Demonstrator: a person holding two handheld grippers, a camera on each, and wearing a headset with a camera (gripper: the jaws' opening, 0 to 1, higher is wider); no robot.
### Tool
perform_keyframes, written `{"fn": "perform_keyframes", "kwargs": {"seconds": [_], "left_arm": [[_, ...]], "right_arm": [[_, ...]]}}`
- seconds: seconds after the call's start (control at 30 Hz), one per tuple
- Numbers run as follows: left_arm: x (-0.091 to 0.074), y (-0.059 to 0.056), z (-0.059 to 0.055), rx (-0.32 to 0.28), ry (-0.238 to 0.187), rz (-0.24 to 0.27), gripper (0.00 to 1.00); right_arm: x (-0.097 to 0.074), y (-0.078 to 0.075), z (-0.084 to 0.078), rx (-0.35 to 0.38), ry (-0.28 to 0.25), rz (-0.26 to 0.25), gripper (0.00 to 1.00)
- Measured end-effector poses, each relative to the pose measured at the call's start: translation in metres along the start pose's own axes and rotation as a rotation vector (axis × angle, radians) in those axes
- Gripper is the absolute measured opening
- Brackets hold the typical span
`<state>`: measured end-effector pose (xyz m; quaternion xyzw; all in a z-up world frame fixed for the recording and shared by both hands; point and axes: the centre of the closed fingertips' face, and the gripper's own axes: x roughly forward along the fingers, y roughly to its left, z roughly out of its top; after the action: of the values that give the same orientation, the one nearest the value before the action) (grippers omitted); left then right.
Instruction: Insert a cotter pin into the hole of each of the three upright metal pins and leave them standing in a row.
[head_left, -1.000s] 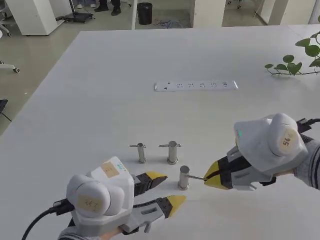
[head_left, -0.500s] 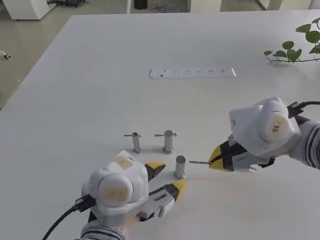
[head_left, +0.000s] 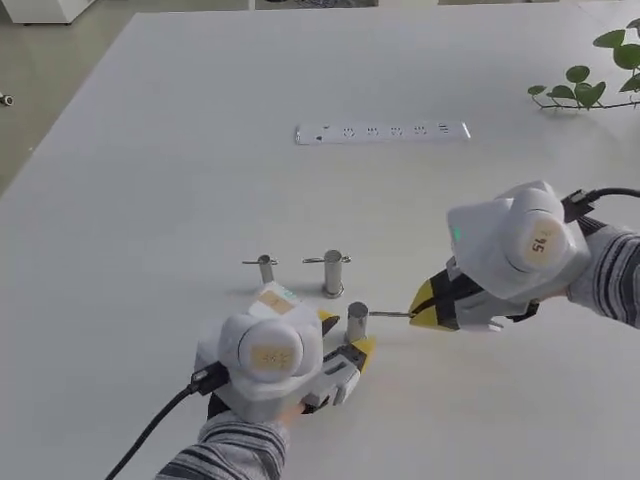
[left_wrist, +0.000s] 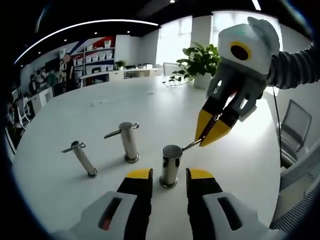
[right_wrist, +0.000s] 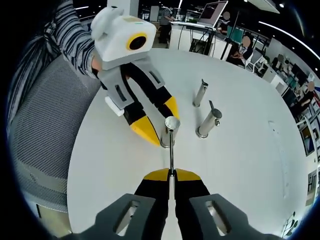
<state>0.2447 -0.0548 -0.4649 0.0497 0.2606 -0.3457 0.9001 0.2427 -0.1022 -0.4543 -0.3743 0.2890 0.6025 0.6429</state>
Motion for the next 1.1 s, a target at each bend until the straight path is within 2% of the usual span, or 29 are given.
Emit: {"fn": "perform_keyframes", "kwargs": {"seconds": [0.27, 0.53, 0.9, 1.1], "left_arm": [[0.007, -0.001, -0.001, 0.002, 0.012, 0.004, 0.16], [0.007, 0.000, -0.004, 0.032, 0.024, 0.009, 0.10], [0.008, -0.001, -0.004, 0.064, 0.021, 0.006, 0.10], [0.009, -0.001, -0.004, 0.077, 0.021, -0.001, 0.09]], "right_arm": [[0.002, 0.001, 0.006, -0.005, -0.005, 0.003, 0.00], [0.002, 0.001, 0.009, -0.006, 0.001, 0.007, 0.00], [0.002, -0.001, 0.013, -0.030, 0.013, 0.008, 0.00], [0.001, 0.001, 0.023, -0.026, -0.013, 0.022, 0.00]]}}
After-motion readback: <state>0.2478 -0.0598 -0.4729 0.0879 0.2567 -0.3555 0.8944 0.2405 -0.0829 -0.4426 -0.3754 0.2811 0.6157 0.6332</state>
